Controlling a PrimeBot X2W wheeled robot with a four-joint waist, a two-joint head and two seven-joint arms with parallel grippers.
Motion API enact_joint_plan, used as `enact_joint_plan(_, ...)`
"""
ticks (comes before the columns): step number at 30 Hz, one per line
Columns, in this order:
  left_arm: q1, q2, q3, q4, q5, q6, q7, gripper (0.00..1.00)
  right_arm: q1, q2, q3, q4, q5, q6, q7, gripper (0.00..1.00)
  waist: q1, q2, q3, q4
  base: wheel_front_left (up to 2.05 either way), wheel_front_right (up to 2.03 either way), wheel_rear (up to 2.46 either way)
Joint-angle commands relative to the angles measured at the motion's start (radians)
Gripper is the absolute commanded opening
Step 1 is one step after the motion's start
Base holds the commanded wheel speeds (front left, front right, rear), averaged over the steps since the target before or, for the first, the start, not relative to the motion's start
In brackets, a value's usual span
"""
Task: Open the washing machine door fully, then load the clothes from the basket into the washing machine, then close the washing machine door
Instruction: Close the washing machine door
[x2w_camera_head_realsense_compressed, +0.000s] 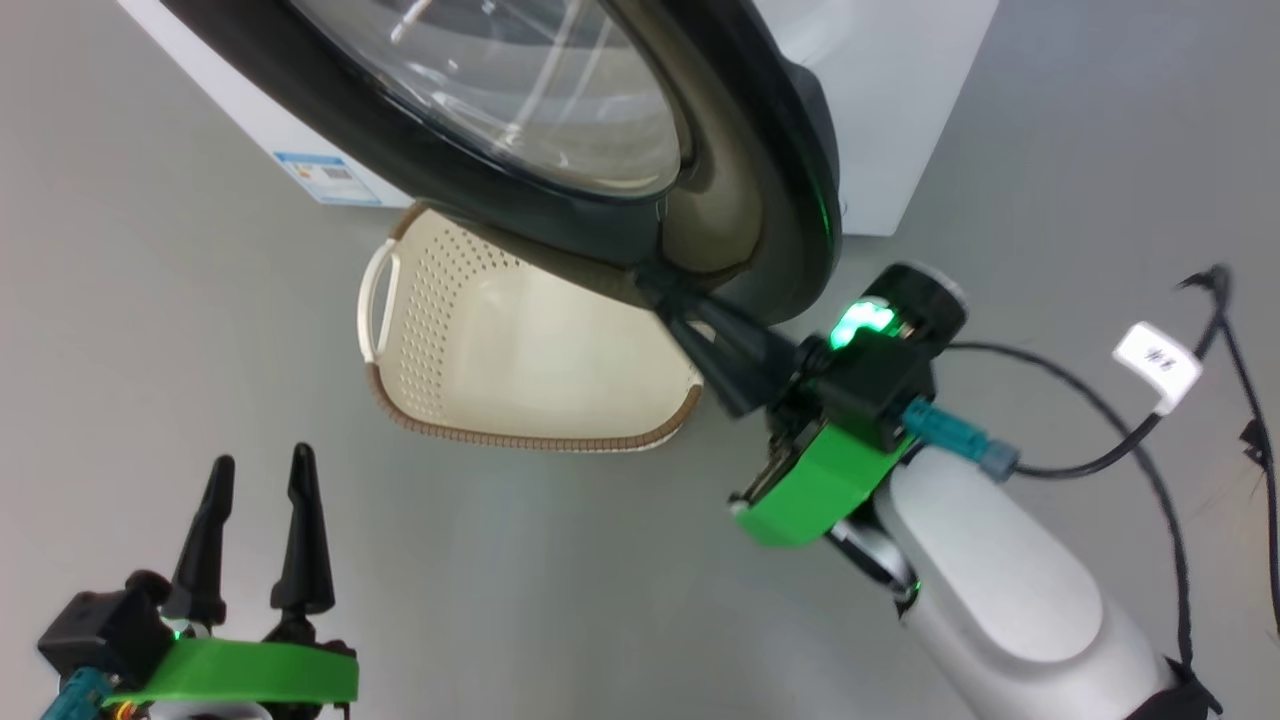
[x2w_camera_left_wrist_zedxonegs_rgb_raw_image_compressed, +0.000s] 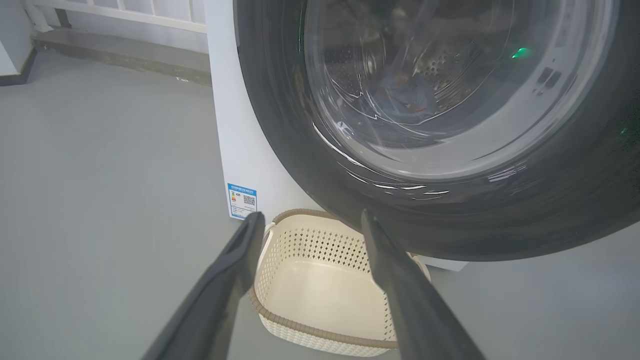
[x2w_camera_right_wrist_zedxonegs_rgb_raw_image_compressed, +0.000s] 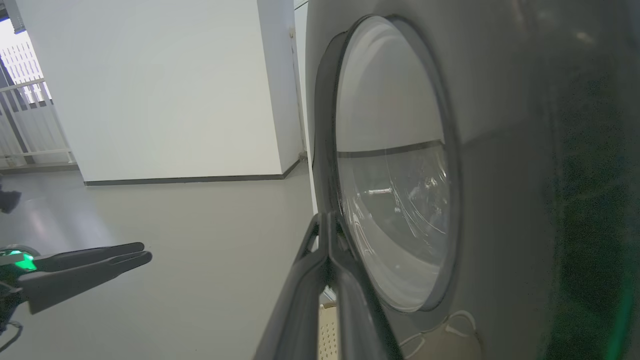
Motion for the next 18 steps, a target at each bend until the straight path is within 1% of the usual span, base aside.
enact_joint_plan(1, -0.025, 0.014, 0.031, -0.027, -0.006, -0.002, -0.006, 1.00, -0.009, 0.032, -0.001, -0.021, -0.015, 0.002, -0.005, 0.00, -0.0002, 0.0000, 0.040, 0.015, 0.00, 0.00, 0.00)
enact_joint_plan(4, -0.038, 0.014, 0.023, -0.028, -0.009, -0.002, -0.006, 1.00, -0.023, 0.051, -0.079, -0.017, -0.053, 0.002, -0.005, 0.00, -0.0002, 0.0000, 0.059, 0.016, 0.00, 0.00, 0.00)
enact_joint_plan(5, -0.043, 0.017, 0.016, -0.026, -0.011, -0.002, -0.006, 1.00, -0.028, 0.064, -0.135, -0.018, -0.079, 0.002, -0.005, 0.00, -0.0002, 0.0000, 0.068, 0.016, 0.00, 0.00, 0.00)
enact_joint_plan(8, -0.052, 0.020, 0.008, -0.025, -0.015, -0.002, -0.006, 1.00, -0.035, 0.084, -0.236, -0.028, -0.122, 0.002, -0.005, 0.00, -0.0002, 0.0000, 0.083, 0.019, 0.00, 0.00, 0.00)
enact_joint_plan(13, -0.061, 0.025, 0.002, -0.024, -0.022, -0.002, -0.006, 1.00, -0.064, 0.095, -0.320, -0.024, -0.147, 0.002, -0.005, 0.00, -0.0002, 0.0000, 0.103, 0.023, 0.00, 0.00, 0.00)
enact_joint_plan(18, -0.075, 0.032, -0.013, -0.023, -0.033, -0.002, -0.006, 1.00, -0.133, 0.097, -0.354, -0.011, -0.115, 0.002, -0.005, 0.00, -0.0002, 0.0000, 0.133, 0.028, 0.00, 0.00, 0.00)
